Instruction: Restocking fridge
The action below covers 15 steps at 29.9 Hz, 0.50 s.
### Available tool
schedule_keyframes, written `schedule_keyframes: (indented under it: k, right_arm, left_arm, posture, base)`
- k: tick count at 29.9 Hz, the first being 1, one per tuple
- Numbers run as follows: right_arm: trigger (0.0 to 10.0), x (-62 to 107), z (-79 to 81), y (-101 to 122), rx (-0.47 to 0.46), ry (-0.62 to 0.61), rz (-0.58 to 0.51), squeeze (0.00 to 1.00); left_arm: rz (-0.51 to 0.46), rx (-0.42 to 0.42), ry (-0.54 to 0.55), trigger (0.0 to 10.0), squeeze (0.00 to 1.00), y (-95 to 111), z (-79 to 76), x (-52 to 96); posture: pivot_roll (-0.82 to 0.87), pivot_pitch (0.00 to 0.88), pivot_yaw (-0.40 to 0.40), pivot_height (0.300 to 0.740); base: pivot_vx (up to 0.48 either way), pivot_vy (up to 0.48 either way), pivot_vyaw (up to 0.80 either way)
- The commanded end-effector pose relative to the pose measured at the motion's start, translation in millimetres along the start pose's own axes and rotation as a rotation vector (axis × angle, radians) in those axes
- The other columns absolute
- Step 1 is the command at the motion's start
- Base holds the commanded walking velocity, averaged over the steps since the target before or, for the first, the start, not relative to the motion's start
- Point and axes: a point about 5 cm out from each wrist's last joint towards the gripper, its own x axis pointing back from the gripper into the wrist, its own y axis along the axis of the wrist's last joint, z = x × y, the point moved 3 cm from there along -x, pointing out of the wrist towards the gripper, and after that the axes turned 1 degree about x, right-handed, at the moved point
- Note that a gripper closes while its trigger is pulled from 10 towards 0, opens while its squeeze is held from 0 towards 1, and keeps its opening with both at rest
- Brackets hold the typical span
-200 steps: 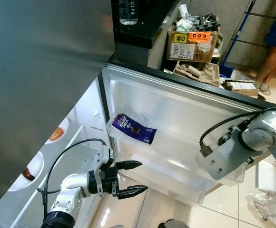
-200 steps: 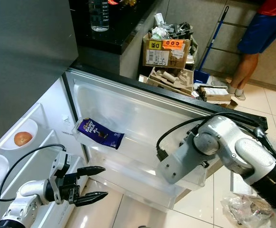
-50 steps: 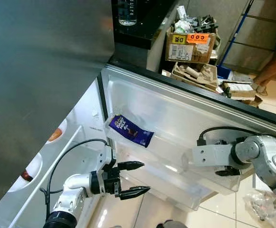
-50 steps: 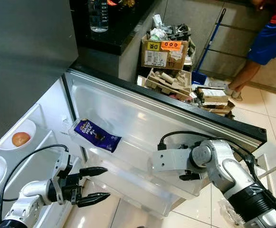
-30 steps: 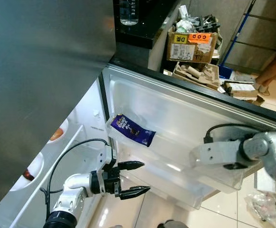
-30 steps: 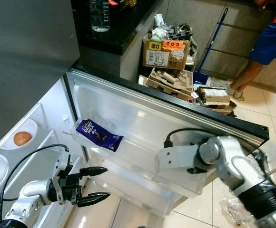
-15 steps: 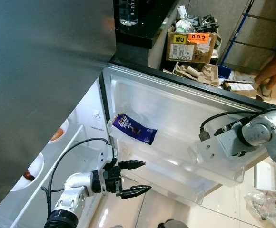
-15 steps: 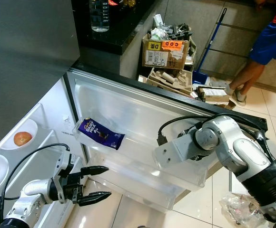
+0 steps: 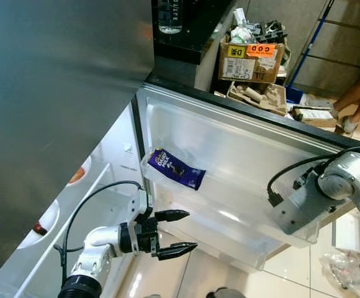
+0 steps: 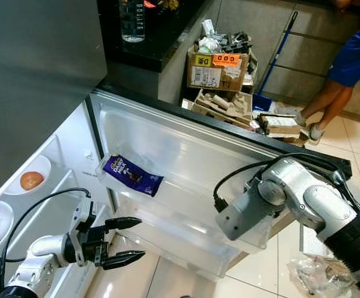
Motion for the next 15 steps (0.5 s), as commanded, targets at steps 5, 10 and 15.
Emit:
schedule_keyframes:
  k: [5, 10, 15]
  right_arm:
    - [0.0, -13.8, 8.3, -11.4, 0.019, 0.068, 0.049, 0.0]
    - [0.0, -18.1, 8.6, -19.9, 0.019, 0.076, 0.084, 0.0]
    - [0.0, -21.7, -4.1, -10.9, 0.059, 0.02, 0.063, 0.0]
  left_arm:
    - [0.002, 0.013, -0.008, 10.0, 0.0, -4.7, -3.3, -3.8]
    - [0.002, 0.013, -0.006, 10.0, 0.0, -4.8, -3.5, -3.6]
    - [0.002, 0.011, -0.003, 10.0, 0.0, -4.5, -3.1, -3.8]
  posture:
    - [-0.15, 0.1, -0.085, 0.74]
    - [-0.15, 0.099, -0.087, 0.74]
    - [-0.15, 0.099, -0.088, 0.74]
  base:
    - [0.0, 0.0, 0.0]
    - [0.0, 0.0, 0.0]
    - [0.0, 0.0, 0.0]
